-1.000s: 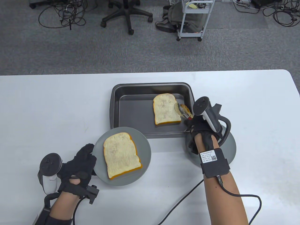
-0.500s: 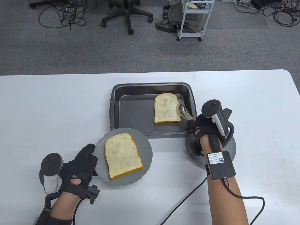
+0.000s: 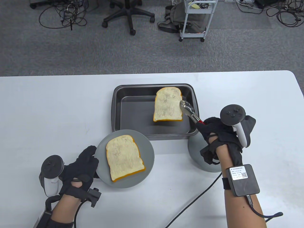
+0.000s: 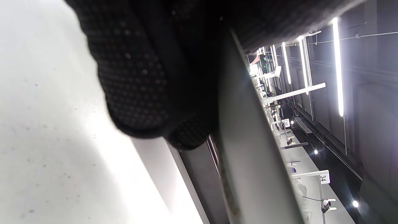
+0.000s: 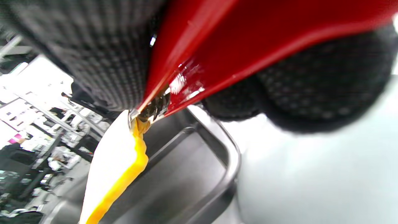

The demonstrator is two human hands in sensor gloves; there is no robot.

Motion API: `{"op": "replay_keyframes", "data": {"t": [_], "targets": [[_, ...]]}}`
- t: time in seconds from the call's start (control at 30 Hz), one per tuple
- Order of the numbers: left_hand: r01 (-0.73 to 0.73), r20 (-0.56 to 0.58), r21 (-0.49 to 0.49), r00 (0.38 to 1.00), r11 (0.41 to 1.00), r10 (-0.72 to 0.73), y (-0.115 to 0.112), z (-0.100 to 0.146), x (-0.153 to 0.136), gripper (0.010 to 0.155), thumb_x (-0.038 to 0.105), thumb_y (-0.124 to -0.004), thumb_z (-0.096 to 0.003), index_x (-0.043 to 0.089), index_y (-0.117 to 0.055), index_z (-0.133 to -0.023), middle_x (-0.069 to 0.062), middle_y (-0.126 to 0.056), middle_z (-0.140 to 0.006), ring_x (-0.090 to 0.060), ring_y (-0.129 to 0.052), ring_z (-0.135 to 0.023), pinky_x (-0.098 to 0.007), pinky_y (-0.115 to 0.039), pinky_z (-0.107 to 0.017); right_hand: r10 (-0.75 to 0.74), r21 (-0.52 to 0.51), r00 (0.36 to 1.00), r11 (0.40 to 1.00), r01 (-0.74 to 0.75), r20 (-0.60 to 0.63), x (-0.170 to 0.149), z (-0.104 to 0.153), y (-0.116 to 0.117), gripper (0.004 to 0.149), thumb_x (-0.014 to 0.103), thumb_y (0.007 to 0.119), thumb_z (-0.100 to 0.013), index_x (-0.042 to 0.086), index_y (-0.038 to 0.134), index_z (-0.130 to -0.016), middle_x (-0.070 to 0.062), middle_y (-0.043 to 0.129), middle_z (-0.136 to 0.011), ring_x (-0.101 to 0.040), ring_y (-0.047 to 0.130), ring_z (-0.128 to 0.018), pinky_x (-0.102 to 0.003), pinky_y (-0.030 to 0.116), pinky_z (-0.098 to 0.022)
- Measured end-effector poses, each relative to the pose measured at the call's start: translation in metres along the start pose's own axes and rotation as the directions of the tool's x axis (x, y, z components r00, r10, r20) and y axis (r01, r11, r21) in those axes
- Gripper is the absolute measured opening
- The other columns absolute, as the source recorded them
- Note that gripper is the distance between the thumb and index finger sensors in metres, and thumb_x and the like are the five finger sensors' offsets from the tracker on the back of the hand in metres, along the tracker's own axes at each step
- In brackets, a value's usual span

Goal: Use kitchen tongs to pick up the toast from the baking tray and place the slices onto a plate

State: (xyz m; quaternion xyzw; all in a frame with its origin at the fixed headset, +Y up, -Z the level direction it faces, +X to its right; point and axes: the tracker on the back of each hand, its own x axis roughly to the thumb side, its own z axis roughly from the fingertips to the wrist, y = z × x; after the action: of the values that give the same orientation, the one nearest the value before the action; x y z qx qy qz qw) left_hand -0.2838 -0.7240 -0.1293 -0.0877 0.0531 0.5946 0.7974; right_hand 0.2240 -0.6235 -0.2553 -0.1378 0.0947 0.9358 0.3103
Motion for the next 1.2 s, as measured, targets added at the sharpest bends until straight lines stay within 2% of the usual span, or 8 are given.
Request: {"op": "replay_keyframes", "data": {"t": [0.17,0.3,0.43,0.6,0.7,1.0,1.13,1.2], "targets": [[0.008,-0.005,0.009,1.0,1.0,-0.008,0.001,0.0,0.0,0.061,0.029,-0.081,-0.0493,0.007,-0.056,-0.101,-0.012,-0.099,-0.078,-0.022,-0.121,-0.043,-0.025,-0.109,-0.028,-0.126,0.066,0.979,0.991,0.117,0.159,0.008,0.026,-0.021,0.057,0.048,0.097,-0.035,0.006,0.096,-0.075,-0.022,0.107,-0.047,-0.035,0.103,-0.018,-0.053,0.09,-0.029],[0.007,-0.004,0.011,1.0,1.0,-0.007,0.001,0.0,0.0,0.061,0.029,-0.081,-0.0492,0.007,-0.056,-0.101,-0.012,-0.099,-0.078,-0.022,-0.121,-0.043,-0.025,-0.109,-0.027,-0.172,0.218,0.951,0.969,0.117,0.256,0.018,0.049,-0.023,0.057,0.048,0.097,-0.035,0.006,0.097,-0.075,-0.022,0.107,-0.047,-0.035,0.103,-0.019,-0.053,0.09,-0.03],[0.012,0.001,-0.001,1.0,1.0,-0.012,0.0,0.0,0.0,0.061,0.029,-0.081,-0.0492,0.007,-0.057,-0.101,-0.012,-0.1,-0.078,-0.022,-0.121,-0.042,-0.025,-0.109,-0.027,-0.14,0.311,0.902,0.95,0.006,0.409,0.029,0.062,-0.009,0.058,0.049,0.098,-0.035,0.007,0.097,-0.074,-0.022,0.107,-0.047,-0.035,0.103,-0.019,-0.053,0.09,-0.031],[0.02,0.012,-0.008,1.0,1.0,-0.02,-0.003,0.001,0.002,0.06,0.029,-0.081,-0.0492,0.008,-0.059,-0.101,-0.011,-0.101,-0.077,-0.022,-0.121,-0.04,-0.025,-0.109,-0.026,-0.056,0.389,0.874,0.908,-0.157,0.483,0.042,0.068,0.022,0.058,0.05,0.098,-0.035,0.009,0.097,-0.075,-0.021,0.107,-0.049,-0.034,0.103,-0.021,-0.053,0.089,-0.033],[0.021,0.024,-0.019,1.0,1.0,-0.02,-0.005,0.001,0.004,0.059,0.028,-0.081,-0.049,0.008,-0.059,-0.101,-0.012,-0.101,-0.076,-0.022,-0.121,-0.04,-0.026,-0.109,-0.025,0.076,0.301,0.845,0.914,-0.271,0.529,0.05,0.07,0.037,0.058,0.051,0.098,-0.034,0.01,0.097,-0.075,-0.02,0.107,-0.049,-0.034,0.103,-0.021,-0.052,0.089,-0.034],[0.046,0.022,-0.01,0.999,0.999,-0.046,-0.006,0.001,0.004,0.059,0.028,-0.081,-0.049,0.008,-0.059,-0.101,-0.012,-0.101,-0.076,-0.023,-0.121,-0.04,-0.026,-0.109,-0.025,0.086,0.273,0.835,0.923,-0.272,0.543,0.049,0.068,0.047,0.061,0.053,0.1,-0.032,0.011,0.096,-0.075,-0.02,0.107,-0.05,-0.034,0.103,-0.022,-0.053,0.089,-0.034],[0.044,0.039,-0.009,0.998,0.999,-0.044,-0.007,0.002,0.004,0.059,0.028,-0.08,-0.0495,0.009,-0.059,-0.101,-0.011,-0.1,-0.077,-0.023,-0.121,-0.041,-0.026,-0.108,-0.026,0.058,0.269,0.833,0.932,-0.243,0.551,0.044,0.069,0.046,0.067,0.058,0.101,-0.028,0.012,0.095,-0.076,-0.018,0.106,-0.052,-0.032,0.103,-0.024,-0.053,0.089,-0.035],[0.045,0.046,-0.006,0.998,0.999,-0.045,-0.007,0.003,0.005,0.059,0.028,-0.079,-0.0499,0.009,-0.058,-0.101,-0.01,-0.1,-0.077,-0.021,-0.121,-0.041,-0.025,-0.108,-0.026,0.028,0.265,0.834,0.942,-0.207,0.551,0.04,0.07,0.045,0.075,0.063,0.101,-0.025,0.011,0.093,-0.079,-0.017,0.105,-0.054,-0.032,0.103,-0.025,-0.053,0.089,-0.036]]}}
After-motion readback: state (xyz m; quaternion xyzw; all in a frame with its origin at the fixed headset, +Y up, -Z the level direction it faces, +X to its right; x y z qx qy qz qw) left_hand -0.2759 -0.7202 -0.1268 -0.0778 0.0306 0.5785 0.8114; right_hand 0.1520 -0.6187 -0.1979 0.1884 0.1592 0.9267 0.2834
